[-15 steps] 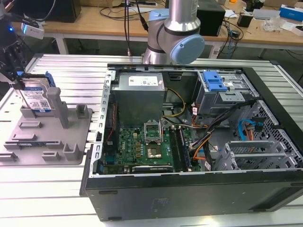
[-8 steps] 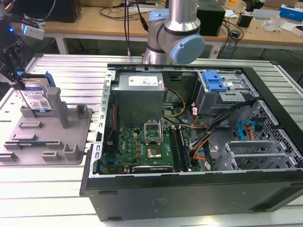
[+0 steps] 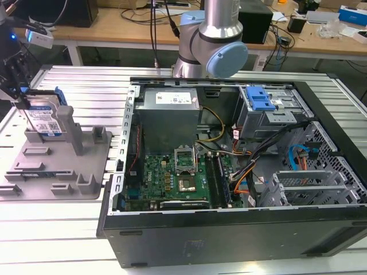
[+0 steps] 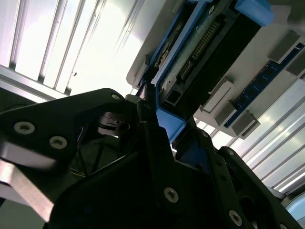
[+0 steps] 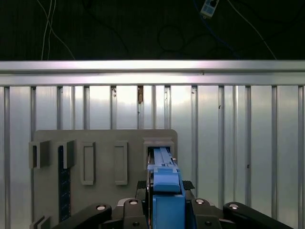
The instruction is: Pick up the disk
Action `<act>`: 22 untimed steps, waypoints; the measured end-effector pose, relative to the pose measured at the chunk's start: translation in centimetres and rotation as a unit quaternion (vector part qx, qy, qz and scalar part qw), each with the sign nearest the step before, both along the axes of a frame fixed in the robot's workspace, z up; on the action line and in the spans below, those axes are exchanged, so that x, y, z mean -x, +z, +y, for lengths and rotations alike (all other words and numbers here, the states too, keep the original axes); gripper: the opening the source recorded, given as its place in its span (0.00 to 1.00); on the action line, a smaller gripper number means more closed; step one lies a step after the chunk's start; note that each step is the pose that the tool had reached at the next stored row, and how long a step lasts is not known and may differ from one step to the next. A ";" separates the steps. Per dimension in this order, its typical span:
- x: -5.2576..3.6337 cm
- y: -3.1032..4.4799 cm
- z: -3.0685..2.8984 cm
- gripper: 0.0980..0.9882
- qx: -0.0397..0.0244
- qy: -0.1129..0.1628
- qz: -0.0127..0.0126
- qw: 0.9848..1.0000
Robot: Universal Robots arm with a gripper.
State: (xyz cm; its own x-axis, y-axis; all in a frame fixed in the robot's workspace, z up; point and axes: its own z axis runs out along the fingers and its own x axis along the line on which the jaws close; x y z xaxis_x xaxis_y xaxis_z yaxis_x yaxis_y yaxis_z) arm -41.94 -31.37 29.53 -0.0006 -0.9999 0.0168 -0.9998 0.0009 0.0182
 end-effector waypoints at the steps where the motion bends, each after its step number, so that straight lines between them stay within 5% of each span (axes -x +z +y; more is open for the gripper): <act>1: 0.00 0.00 -0.01 0.30 0.000 0.000 0.000 1.000; 5: 0.00 0.72 -0.02 0.30 0.000 0.000 0.000 1.000; 8: 0.00 3.25 -0.01 0.30 0.000 0.000 0.000 1.000; 14: 0.00 6.79 -0.03 0.30 0.000 0.000 0.000 1.000; 16: 0.00 8.96 -0.06 0.30 0.000 0.000 0.000 1.000; 22: 0.00 12.46 -0.10 0.30 0.000 0.000 0.000 1.000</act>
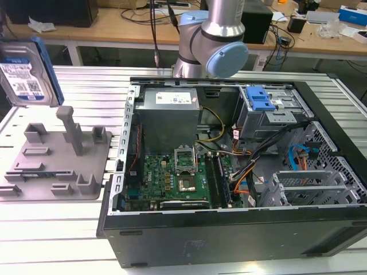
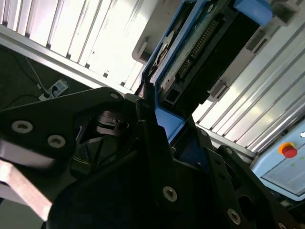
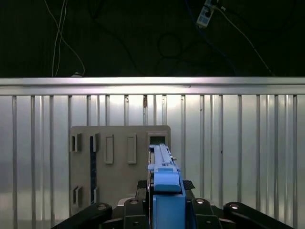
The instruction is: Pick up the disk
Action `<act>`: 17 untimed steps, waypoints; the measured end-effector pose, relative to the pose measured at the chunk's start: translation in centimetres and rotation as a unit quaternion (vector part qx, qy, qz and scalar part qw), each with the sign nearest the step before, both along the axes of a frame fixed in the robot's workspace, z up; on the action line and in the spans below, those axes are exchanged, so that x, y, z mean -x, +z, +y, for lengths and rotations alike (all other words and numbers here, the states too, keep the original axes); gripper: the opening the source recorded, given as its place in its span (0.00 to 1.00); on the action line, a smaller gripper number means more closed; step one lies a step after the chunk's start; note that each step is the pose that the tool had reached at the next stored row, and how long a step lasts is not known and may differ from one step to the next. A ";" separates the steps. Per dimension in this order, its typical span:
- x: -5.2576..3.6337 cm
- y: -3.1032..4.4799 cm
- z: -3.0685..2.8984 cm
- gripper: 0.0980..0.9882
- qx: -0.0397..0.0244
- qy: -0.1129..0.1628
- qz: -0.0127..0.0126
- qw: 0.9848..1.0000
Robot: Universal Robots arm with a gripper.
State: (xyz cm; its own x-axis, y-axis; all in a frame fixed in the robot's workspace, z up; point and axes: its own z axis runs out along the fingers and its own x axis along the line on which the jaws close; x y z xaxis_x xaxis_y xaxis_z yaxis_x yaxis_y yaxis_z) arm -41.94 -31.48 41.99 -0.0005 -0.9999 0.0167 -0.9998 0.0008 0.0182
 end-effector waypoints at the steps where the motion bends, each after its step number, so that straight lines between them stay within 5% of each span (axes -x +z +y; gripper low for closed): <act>1: 0.00 0.61 -0.01 0.30 0.000 0.000 0.000 1.000; 12: 0.00 6.82 -0.17 0.30 0.000 0.000 0.000 1.000; 17: 0.00 6.89 -0.18 0.30 0.000 0.000 0.000 1.000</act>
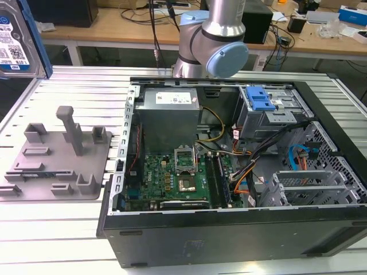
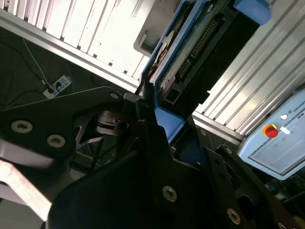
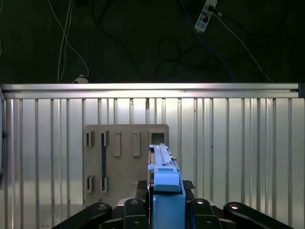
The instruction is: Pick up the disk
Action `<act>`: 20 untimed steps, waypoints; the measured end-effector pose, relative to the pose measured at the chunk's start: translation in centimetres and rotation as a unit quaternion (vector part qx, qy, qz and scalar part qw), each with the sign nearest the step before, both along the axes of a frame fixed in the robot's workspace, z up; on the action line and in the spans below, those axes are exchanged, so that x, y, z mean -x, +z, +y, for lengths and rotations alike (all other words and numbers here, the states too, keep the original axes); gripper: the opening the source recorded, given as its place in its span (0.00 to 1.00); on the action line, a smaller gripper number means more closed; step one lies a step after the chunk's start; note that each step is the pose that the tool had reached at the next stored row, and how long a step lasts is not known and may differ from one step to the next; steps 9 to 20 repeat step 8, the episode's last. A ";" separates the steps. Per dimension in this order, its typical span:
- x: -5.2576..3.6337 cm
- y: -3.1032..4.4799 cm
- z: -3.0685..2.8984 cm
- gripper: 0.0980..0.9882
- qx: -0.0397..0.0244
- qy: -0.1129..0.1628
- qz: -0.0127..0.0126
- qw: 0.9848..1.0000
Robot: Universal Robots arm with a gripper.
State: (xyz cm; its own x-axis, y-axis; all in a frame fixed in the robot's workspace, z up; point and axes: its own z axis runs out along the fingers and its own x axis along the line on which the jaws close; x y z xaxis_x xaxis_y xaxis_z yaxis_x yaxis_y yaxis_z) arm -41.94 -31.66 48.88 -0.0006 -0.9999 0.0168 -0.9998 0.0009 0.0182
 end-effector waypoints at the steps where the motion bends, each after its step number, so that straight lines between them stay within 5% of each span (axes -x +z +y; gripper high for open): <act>1: 0.00 0.00 0.00 0.30 0.000 0.000 0.000 1.000; 20: 0.00 0.00 -0.02 0.30 0.000 0.000 0.000 1.000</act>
